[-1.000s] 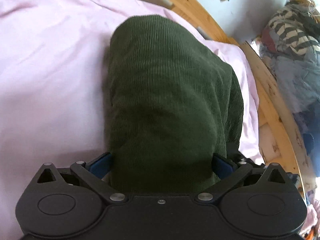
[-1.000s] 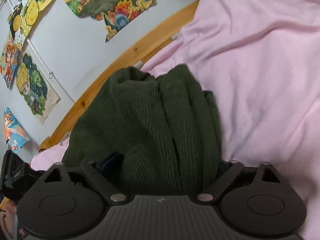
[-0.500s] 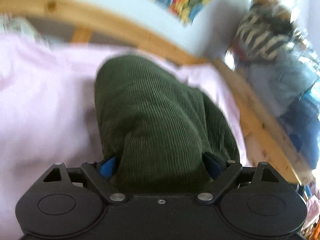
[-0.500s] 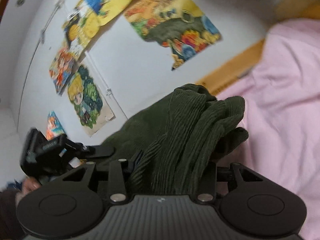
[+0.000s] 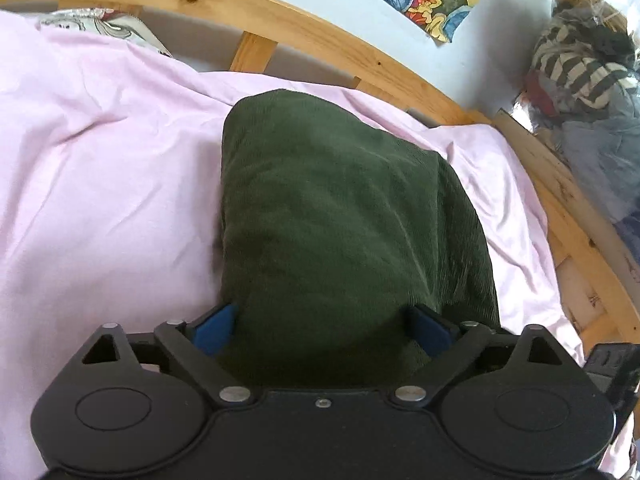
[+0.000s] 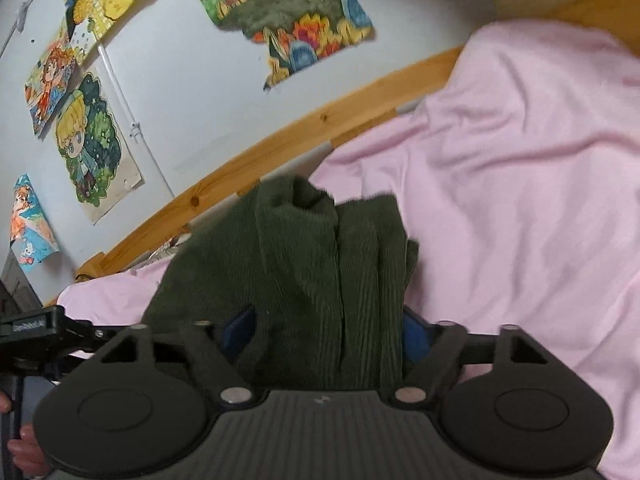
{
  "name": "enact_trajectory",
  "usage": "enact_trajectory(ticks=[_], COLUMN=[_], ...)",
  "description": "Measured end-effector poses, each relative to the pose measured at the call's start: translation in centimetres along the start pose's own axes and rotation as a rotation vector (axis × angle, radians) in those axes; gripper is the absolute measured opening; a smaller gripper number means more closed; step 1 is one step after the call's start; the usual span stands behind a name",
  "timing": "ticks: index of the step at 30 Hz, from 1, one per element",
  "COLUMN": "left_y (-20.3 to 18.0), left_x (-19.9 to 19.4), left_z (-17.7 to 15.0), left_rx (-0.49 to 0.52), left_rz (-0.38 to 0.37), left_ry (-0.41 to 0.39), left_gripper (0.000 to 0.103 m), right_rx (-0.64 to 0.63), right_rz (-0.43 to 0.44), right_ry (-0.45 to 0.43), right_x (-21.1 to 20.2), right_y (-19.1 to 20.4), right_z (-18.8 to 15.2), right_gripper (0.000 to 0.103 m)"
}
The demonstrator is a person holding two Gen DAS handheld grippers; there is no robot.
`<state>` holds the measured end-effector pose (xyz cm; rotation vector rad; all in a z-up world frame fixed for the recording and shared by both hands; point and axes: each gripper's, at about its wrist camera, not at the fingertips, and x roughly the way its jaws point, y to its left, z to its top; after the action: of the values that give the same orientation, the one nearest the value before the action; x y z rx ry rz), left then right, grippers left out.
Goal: Fold large clothes
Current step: 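Open both tools and lift them away from the folded shirt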
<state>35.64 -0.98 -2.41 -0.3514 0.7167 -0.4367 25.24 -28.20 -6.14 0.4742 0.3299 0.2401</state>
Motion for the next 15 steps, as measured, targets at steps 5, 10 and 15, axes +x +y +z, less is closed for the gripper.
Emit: enact_trajectory(ticks=[5,10,15], left_y=[-2.2,-5.9,-7.8], left_x=[-3.9,-9.1,-14.6], left_z=[-1.3,-3.6,-6.2], left_rx=[0.002,0.121,0.189], left_rz=[0.069,0.132,0.195], left_ry=[-0.105,-0.198,-0.250], left_gripper=[0.102,0.102,0.102], right_rx=[-0.090,-0.196,-0.304], right_rz=[-0.037,-0.046,-0.068], right_ry=[-0.064,-0.139,-0.202], right_x=[-4.2,-10.1,-15.4], right_y=[3.2,7.3,10.7], right_z=[0.9,0.9,-1.1], right_gripper=[0.097,0.103,0.103])
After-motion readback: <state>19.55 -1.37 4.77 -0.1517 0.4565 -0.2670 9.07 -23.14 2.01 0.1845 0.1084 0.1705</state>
